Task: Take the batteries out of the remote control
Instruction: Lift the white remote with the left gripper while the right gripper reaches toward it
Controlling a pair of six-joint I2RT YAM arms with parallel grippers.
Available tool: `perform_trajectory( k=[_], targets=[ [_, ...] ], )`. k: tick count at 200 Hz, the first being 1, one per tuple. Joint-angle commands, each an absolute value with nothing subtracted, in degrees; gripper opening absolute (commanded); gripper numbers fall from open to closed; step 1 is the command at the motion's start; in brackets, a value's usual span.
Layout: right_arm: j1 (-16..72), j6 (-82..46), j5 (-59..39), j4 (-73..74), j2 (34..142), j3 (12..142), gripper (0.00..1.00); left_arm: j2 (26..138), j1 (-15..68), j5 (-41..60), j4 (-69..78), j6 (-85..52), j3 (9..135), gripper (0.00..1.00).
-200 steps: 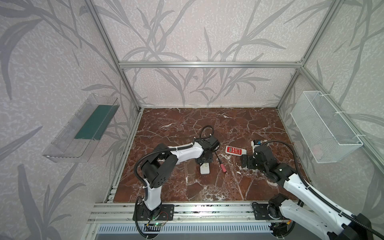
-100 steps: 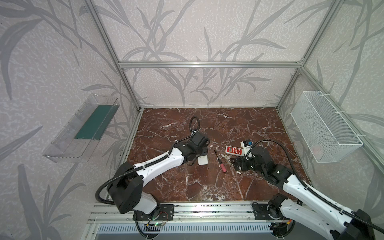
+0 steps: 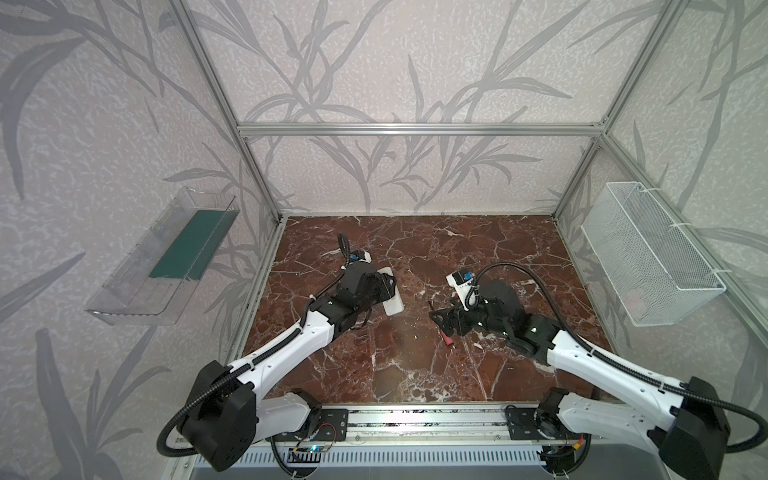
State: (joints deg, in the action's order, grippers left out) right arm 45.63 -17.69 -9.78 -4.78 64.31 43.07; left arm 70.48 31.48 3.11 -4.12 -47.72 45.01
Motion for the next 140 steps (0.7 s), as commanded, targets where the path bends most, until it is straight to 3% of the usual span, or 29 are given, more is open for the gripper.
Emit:
perform_trajectory(
  k=[1, 49, 140],
  targets=[
    [47.74, -17.59, -13.15, 1.68, 68.85, 46.03, 0.82, 70.20, 31.11, 7.38, 2.84, -49.82, 43.91, 0.25],
    [49.39, -21.08, -12.49, 9.21, 78.21, 48.98, 0.67, 70.43, 30.80, 11.06, 10.47, -52.49, 41.05, 0.25],
    [49.35, -21.09, -12.09, 10.82, 83.27, 52.85, 0.38, 70.47, 30.76, 12.05, 15.05, -53.58, 39.92, 0.25]
  ],
)
